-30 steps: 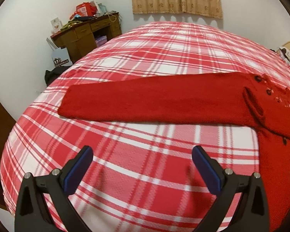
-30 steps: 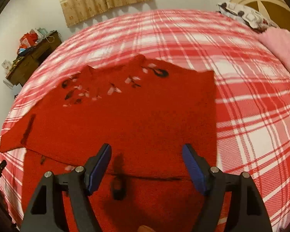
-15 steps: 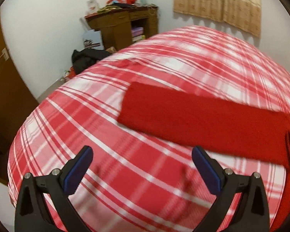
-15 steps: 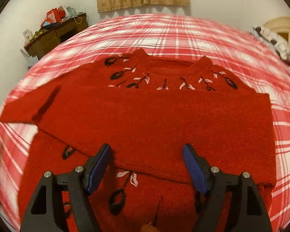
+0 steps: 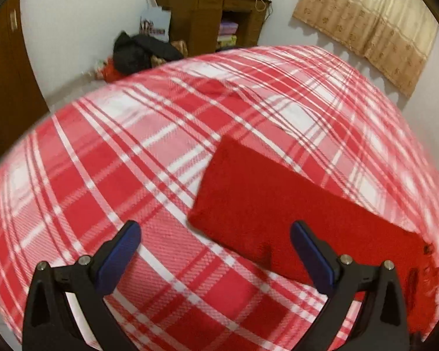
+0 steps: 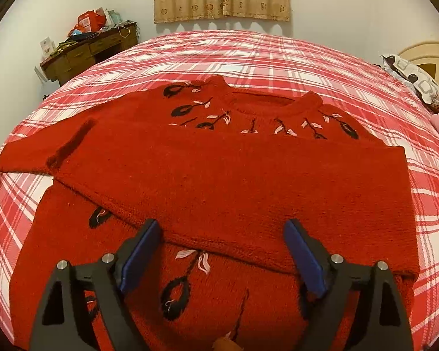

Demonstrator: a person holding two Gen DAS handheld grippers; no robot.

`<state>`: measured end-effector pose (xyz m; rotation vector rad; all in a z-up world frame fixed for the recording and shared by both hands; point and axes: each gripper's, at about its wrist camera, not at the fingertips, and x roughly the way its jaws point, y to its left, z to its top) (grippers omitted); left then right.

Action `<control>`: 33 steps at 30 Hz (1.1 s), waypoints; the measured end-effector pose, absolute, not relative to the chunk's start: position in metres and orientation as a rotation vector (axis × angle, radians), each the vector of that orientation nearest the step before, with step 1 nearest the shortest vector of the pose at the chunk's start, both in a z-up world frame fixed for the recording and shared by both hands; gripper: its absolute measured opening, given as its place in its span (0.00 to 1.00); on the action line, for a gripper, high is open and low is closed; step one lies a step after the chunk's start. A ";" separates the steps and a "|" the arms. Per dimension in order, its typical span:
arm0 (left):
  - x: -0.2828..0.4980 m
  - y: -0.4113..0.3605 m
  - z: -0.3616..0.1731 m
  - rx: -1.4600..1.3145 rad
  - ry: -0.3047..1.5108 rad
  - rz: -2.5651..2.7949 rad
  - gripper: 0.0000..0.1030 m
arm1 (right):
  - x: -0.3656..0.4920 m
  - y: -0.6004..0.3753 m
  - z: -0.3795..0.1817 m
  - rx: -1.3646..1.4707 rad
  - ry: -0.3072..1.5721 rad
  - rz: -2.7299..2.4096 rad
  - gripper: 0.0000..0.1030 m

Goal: Fold small clothes
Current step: 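Move the left gripper to the other sleeve cuff and close on it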

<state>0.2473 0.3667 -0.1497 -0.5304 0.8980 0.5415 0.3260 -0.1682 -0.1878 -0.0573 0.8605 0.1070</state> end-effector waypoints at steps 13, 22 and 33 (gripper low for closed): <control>0.249 0.380 -0.162 -0.746 0.857 0.401 0.75 | 0.323 -0.168 -0.188 -0.061 0.852 0.105 0.85; 0.256 0.388 -0.171 -0.805 0.842 0.372 0.83 | 0.322 -0.166 -0.188 -0.073 0.850 0.096 0.85; 0.236 0.384 -0.176 -0.903 0.794 0.312 0.83 | 0.320 -0.165 -0.188 -0.079 0.845 0.085 0.85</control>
